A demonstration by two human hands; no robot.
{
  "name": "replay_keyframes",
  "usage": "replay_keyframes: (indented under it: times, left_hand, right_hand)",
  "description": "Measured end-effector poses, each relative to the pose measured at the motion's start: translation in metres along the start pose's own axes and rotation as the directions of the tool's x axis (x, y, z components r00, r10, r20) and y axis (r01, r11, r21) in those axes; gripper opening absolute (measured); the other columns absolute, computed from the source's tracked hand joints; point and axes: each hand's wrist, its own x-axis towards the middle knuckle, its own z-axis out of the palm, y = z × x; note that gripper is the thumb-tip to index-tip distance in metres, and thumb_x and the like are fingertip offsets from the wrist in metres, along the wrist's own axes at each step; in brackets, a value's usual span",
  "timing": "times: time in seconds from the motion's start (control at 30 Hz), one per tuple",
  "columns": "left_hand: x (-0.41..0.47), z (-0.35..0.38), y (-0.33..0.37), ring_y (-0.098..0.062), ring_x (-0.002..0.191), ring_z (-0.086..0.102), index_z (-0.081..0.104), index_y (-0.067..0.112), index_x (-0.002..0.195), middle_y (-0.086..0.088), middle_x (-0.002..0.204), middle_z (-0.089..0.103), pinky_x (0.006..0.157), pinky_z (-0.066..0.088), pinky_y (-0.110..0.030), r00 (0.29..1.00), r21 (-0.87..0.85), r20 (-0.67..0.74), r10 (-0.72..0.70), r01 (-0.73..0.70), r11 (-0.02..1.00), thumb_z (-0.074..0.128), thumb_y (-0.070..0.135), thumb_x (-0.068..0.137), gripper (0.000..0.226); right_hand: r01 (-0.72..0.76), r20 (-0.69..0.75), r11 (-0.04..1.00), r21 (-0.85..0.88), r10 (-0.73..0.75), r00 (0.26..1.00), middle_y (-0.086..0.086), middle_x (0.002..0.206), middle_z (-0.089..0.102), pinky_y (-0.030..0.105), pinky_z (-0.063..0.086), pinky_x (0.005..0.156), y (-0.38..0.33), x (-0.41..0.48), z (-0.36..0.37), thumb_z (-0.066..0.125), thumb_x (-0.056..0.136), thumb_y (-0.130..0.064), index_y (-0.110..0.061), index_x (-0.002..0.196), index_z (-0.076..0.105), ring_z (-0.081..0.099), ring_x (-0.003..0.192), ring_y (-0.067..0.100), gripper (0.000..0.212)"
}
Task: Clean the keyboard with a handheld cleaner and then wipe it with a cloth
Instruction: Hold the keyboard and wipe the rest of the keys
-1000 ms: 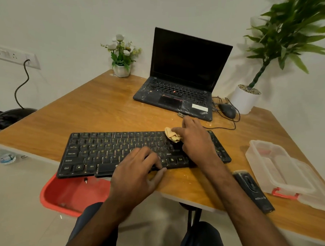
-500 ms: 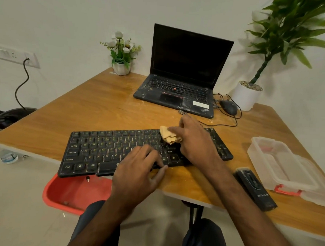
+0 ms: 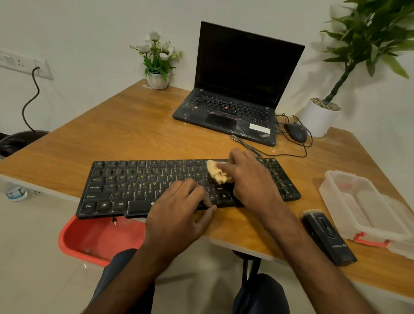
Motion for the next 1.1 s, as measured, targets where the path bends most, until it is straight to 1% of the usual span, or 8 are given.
replay_keyframes:
  times: [0.07, 0.13, 0.3, 0.5, 0.7, 0.83, 0.93, 1.1]
  left_hand:
    - [0.0, -0.001, 0.001, -0.011, 0.085, 0.051, 0.061, 0.024, 0.086, 0.007, 0.092, 0.057, 0.07, 0.04, -0.022, 1.0, -0.019, 0.004, -0.003, 0.003, 1.0, 0.075, 0.035, 0.086, 0.018]
    - [0.001, -0.003, 0.001, -0.011, 0.085, 0.051, 0.061, 0.025, 0.085, 0.008, 0.092, 0.057, 0.07, 0.039, -0.02, 1.0, -0.025, 0.01, -0.009, 0.009, 1.0, 0.074, 0.035, 0.086, 0.017]
    - [0.001, 0.0, 0.001, -0.01, 0.084, 0.051, 0.061, 0.025, 0.087, 0.008, 0.092, 0.057, 0.067, 0.042, -0.021, 1.0, -0.006, 0.014, -0.022, 0.022, 1.0, 0.073, 0.038, 0.087, 0.018]
    - [0.001, -0.003, 0.002, -0.01, 0.085, 0.051, 0.061, 0.025, 0.086, 0.009, 0.092, 0.056, 0.069, 0.042, -0.021, 1.0, -0.028, 0.025, -0.018, 0.019, 0.999, 0.073, 0.037, 0.087, 0.017]
    - [0.002, -0.002, 0.002, -0.008, 0.083, 0.048, 0.059, 0.026, 0.086, 0.009, 0.09, 0.055, 0.068, 0.036, -0.018, 0.999, 0.013, 0.028, -0.025, 0.025, 1.0, 0.072, 0.04, 0.087, 0.019]
    - [0.001, -0.002, 0.002, -0.009, 0.085, 0.049, 0.06, 0.026, 0.087, 0.009, 0.092, 0.055, 0.068, 0.04, -0.02, 0.999, -0.015, 0.039, -0.026, 0.027, 1.0, 0.072, 0.039, 0.087, 0.018]
    - [0.001, -0.002, 0.002, -0.008, 0.084, 0.048, 0.06, 0.026, 0.087, 0.009, 0.091, 0.055, 0.069, 0.037, -0.018, 0.999, -0.003, 0.038, -0.037, 0.037, 0.999, 0.072, 0.039, 0.087, 0.018]
    - [0.0, -0.002, 0.002, -0.008, 0.083, 0.049, 0.06, 0.026, 0.087, 0.009, 0.091, 0.055, 0.069, 0.036, -0.018, 0.999, 0.005, 0.038, -0.029, 0.029, 1.0, 0.071, 0.04, 0.087, 0.018]
  right_hand:
    - [-0.131, 0.006, 0.991, -0.03, 0.131, 0.991, 0.002, 0.125, 0.045, 0.029, 0.039, 0.091, 0.014, 0.011, -0.001, 0.062, 0.093, -0.019, -0.027, 0.141, 0.051, 0.039, 0.113, 0.017, 0.05]
    - [-0.185, 0.013, 0.983, -0.017, 0.186, 0.983, 0.0, 0.122, 0.045, 0.026, 0.036, 0.085, 0.019, 0.018, -0.006, 0.063, 0.092, -0.017, -0.029, 0.14, 0.052, 0.038, 0.108, 0.014, 0.05]
    - [0.006, 0.031, 0.998, 0.055, -0.008, 0.999, -0.003, 0.115, 0.044, 0.024, 0.031, 0.082, -0.005, 0.001, -0.004, 0.06, 0.093, -0.017, -0.031, 0.14, 0.052, 0.038, 0.105, 0.013, 0.049]
    - [-0.193, -0.025, 0.981, -0.004, 0.192, 0.981, -0.003, 0.114, 0.045, 0.023, 0.035, 0.082, 0.023, 0.027, 0.002, 0.063, 0.092, -0.019, -0.03, 0.138, 0.055, 0.037, 0.101, 0.011, 0.047]
    - [0.018, -0.046, 1.0, 0.006, -0.018, 0.999, -0.001, 0.116, 0.046, 0.023, 0.03, 0.083, -0.01, 0.034, 0.004, 0.059, 0.094, -0.019, -0.029, 0.138, 0.054, 0.038, 0.104, 0.013, 0.045]
    - [-0.12, -0.002, 0.99, -0.074, 0.121, 0.993, 0.003, 0.126, 0.048, 0.031, 0.042, 0.096, 0.011, 0.04, 0.004, 0.063, 0.093, -0.02, -0.025, 0.132, 0.06, 0.042, 0.114, 0.017, 0.04]
    - [-0.213, 0.021, 0.977, 0.001, 0.213, 0.977, 0.001, 0.122, 0.049, 0.03, 0.041, 0.092, 0.03, 0.043, 0.001, 0.064, 0.092, -0.016, -0.026, 0.132, 0.061, 0.043, 0.111, 0.017, 0.042]
    - [0.055, -0.017, 0.998, 0.009, -0.055, 0.998, -0.001, 0.111, 0.049, 0.025, 0.033, 0.077, 0.01, 0.035, 0.002, 0.063, 0.091, -0.016, -0.03, 0.133, 0.059, 0.041, 0.099, 0.014, 0.044]
